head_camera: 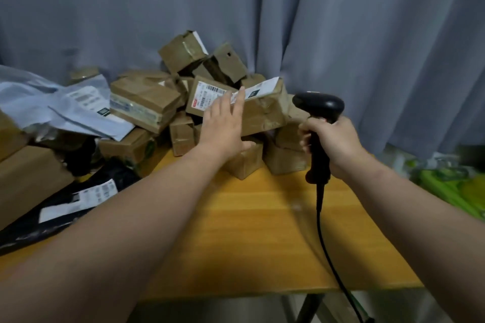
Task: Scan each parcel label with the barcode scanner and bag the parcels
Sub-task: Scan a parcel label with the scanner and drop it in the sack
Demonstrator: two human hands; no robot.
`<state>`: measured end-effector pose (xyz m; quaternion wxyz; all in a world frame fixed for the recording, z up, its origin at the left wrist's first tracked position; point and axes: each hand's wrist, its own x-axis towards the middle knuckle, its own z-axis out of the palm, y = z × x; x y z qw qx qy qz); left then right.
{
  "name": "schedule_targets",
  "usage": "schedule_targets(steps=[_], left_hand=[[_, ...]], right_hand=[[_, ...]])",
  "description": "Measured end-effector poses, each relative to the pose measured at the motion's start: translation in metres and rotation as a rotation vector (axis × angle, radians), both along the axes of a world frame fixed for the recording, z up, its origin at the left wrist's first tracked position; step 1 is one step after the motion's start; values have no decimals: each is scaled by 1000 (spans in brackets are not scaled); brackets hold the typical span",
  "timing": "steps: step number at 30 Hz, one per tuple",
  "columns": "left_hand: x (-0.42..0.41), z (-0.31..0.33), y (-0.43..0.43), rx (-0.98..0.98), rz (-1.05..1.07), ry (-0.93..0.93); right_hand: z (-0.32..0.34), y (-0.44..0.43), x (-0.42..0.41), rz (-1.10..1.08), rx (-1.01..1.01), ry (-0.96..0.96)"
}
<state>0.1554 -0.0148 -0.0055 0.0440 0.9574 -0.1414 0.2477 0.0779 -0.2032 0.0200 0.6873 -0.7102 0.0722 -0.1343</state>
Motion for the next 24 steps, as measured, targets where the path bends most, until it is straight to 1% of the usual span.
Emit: schedule_targets(steps=[3, 7, 10, 13, 15, 19, 21, 24], left_hand=[[19, -7, -28, 25, 9, -30], [28, -15, -46, 11, 7, -110], [32, -14, -51, -21, 26, -150], [28, -10, -46, -12, 14, -175], [23, -9, -36, -4, -5, -228], [-12, -17, -6, -6, -156, -378], [-44, -30, 11, -29, -210, -370], [-94, -57, 35, -27, -342, -278]], right_hand=[[-2, -13, 14, -33, 34, -29], [-8, -20, 21, -54, 88, -18], [-10, -22, 21, -58, 111, -11], [-6, -23, 19, -43, 88, -5], [0, -23, 14, -31, 70, -9], [5, -18, -8, 10, 53, -23], [-1, -13, -25, 57, 54, -29], [-17, -4, -48, 84, -64, 4]])
